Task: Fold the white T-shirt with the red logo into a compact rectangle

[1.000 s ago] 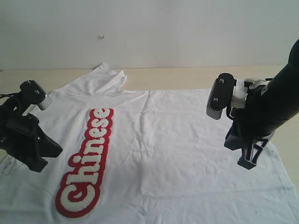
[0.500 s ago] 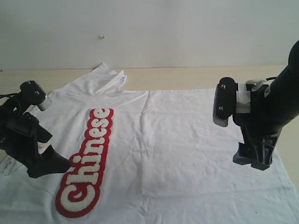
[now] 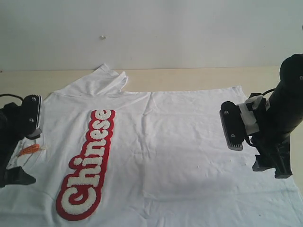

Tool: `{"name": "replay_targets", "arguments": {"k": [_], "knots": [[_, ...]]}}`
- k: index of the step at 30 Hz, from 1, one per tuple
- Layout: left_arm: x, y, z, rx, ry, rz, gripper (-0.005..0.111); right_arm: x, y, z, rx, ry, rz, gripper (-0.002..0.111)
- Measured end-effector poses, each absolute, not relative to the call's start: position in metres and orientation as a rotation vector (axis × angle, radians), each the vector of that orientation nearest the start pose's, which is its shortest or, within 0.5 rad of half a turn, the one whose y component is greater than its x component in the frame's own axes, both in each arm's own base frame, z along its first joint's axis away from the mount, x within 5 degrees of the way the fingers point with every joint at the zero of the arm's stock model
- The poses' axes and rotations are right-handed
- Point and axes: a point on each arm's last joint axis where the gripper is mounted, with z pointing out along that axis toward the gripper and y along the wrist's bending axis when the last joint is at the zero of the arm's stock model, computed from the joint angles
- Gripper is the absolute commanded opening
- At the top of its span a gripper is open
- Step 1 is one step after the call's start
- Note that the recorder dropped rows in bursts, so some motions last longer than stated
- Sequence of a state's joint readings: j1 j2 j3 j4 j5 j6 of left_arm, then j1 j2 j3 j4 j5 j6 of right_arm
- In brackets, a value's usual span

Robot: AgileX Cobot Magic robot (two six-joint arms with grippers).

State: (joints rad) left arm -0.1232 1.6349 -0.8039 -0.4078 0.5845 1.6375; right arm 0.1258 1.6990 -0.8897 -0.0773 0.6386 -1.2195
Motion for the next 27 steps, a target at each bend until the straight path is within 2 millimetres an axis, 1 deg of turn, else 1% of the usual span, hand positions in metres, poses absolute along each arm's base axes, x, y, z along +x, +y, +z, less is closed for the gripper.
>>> {"name": "replay_targets", "arguments": {"k": [2,3,4,5,6,7,8,9,10,12,14,16,19,20,21,22,23,26,27], "knots": [[0.285,-0.051,0.174,1.880,2.053,-0.001,0.073,0.299,0.027,0.159,-1.900,2.296,-0.238,0.058],[0.289,-0.049,0.179,1.902,2.039,0.018,0.059,0.301,0.023,0.159,-1.884,2.302,-0.246,0.056],[0.296,-0.046,0.184,1.924,2.028,0.048,0.051,0.305,0.016,0.159,-1.850,2.313,-0.263,0.056],[0.299,-0.045,0.186,1.922,2.023,0.070,0.036,0.307,0.011,0.159,-1.827,2.317,-0.275,0.056],[0.305,-0.043,0.187,1.910,2.011,0.119,0.028,0.310,0.003,0.160,-1.786,2.323,-0.298,0.056],[0.307,-0.042,0.187,1.902,2.003,0.140,0.013,0.311,0.000,0.161,-1.767,2.323,-0.309,0.056],[0.311,-0.042,0.184,1.887,1.993,0.178,0.007,0.313,-0.005,0.161,-1.740,2.322,-0.330,0.057],[0.313,-0.041,0.181,1.887,1.994,0.184,0.000,0.314,-0.007,0.161,-1.725,2.316,-0.342,0.063],[0.317,-0.041,0.173,1.886,2.002,0.187,0.000,0.316,-0.009,0.162,-1.690,2.312,-0.362,0.072],[0.320,-0.041,0.159,1.910,2.019,0.178,0.000,0.319,-0.009,0.163,-1.656,2.299,-0.386,0.085],[0.324,-0.041,0.152,1.906,2.049,0.156,0.000,0.320,-0.010,0.162,-1.650,2.304,-0.393,0.087],[0.329,-0.042,0.151,1.918,2.067,0.122,0.000,0.322,-0.011,0.155,-1.682,2.309,-0.398,0.084],[0.331,-0.040,0.155,2.006,2.067,0.108,0.000,0.323,-0.013,0.141,-1.761,2.312,-0.404,0.078],[0.332,-0.039,0.156,2.021,2.066,0.124,0.000,0.323,-0.013,0.139,-1.772,2.314,-0.402,0.073],[0.333,-0.037,0.158,2.043,2.077,0.149,0.000,0.323,-0.014,0.134,-1.795,2.318,-0.396,0.065],[0.333,-0.035,0.158,2.045,2.090,0.162,0.000,0.325,-0.014,0.134,-1.797,2.331,-0.389,0.062],[0.333,-0.035,0.159,2.047,2.092,0.167,0.000,0.327,-0.014,0.134,-1.776,2.342,-0.385,0.056],[0.333,-0.035,0.159,2.043,2.099,0.169,0.000,0.334,-0.013,0.141,-1.601,2.407,-0.377,0.055],[0.333,-0.035,0.159,2.043,2.099,0.169,0.000,0.336,-0.013,0.142,-1.578,2.407,-0.381,0.055]]}}
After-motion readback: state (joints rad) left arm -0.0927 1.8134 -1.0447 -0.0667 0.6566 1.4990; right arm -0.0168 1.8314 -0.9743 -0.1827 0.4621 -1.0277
